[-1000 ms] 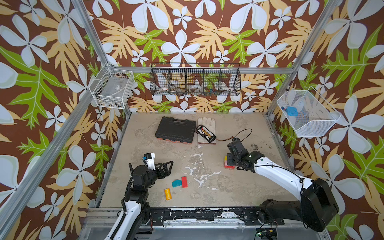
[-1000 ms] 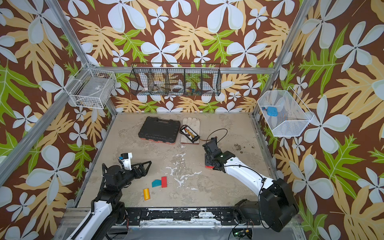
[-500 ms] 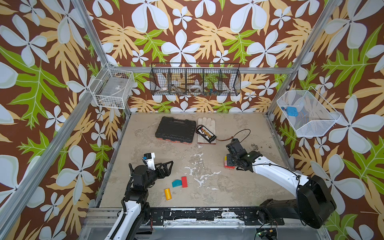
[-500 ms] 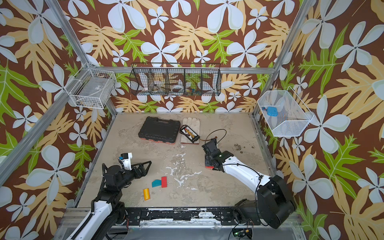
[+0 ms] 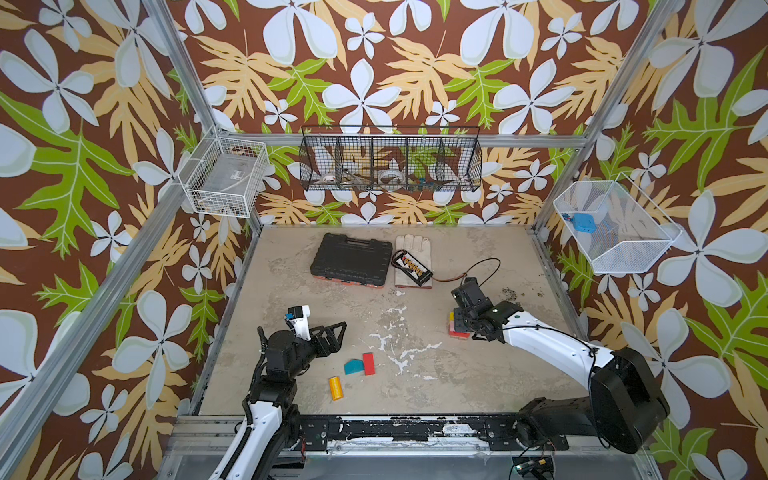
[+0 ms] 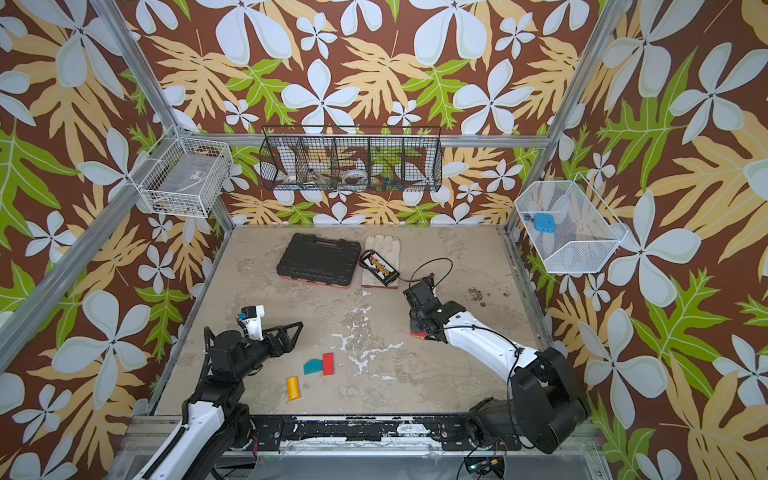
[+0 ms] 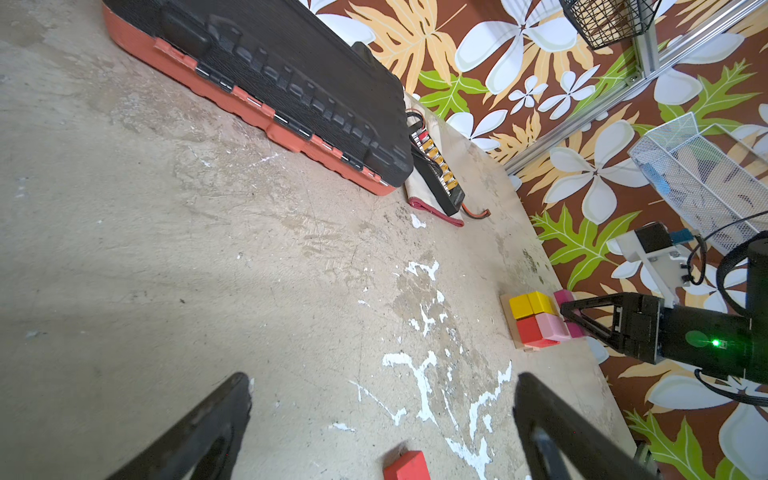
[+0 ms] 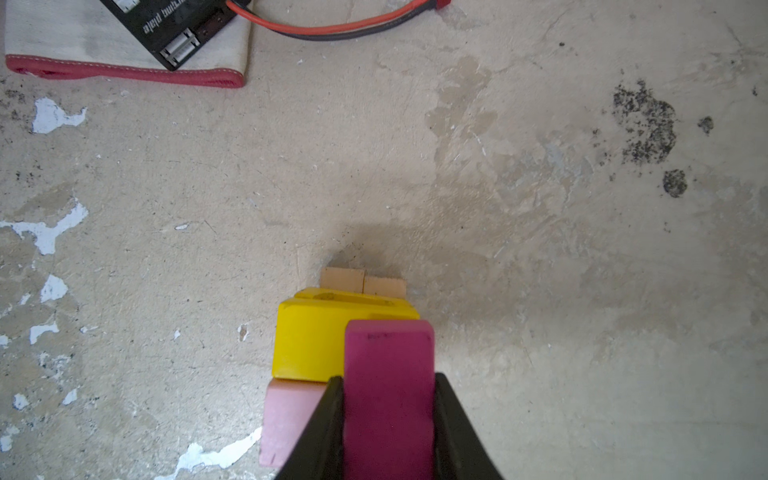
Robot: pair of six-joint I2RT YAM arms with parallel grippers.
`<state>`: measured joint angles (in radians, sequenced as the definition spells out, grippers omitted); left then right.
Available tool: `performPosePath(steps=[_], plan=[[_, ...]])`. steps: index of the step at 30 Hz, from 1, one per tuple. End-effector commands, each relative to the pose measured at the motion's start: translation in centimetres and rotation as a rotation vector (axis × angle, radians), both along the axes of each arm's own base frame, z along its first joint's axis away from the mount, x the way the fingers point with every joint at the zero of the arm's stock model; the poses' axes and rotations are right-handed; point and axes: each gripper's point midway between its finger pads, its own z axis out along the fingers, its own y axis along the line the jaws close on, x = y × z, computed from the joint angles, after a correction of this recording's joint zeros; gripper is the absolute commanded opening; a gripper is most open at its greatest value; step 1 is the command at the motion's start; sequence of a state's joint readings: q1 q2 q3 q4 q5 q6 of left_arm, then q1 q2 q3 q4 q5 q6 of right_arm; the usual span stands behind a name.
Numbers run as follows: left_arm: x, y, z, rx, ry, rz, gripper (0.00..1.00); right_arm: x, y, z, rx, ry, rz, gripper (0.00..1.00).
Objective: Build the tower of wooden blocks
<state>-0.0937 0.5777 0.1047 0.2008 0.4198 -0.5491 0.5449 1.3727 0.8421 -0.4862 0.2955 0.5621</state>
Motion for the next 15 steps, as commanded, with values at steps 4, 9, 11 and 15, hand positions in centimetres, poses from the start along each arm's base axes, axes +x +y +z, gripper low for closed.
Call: performPosePath(steps=[4,9,11,15], plan=[[0.2,-0.08,0.79,-0.009,-0.032,-0.003,1.0,0.3,-0.09,0.36,-0.005,-0.015,-0.01,0.38],[0.22,-0.07,0.83,-0.009,-0.033,-0.002,1.0,0.31,-0.21,0.38,-0.007,-0.015,-0.013,0.4],[0.22,-0.06,0.83,-0.009,-0.033,-0.002,1.0,0.32,-0.21,0.42,-0.006,-0.017,-0.013,0.39],[0.21,-0.1,0.82,-0.009,-0.033,-0.003,1.0,0.31,-0.23,0.37,-0.006,-0.016,-0.015,0.32]])
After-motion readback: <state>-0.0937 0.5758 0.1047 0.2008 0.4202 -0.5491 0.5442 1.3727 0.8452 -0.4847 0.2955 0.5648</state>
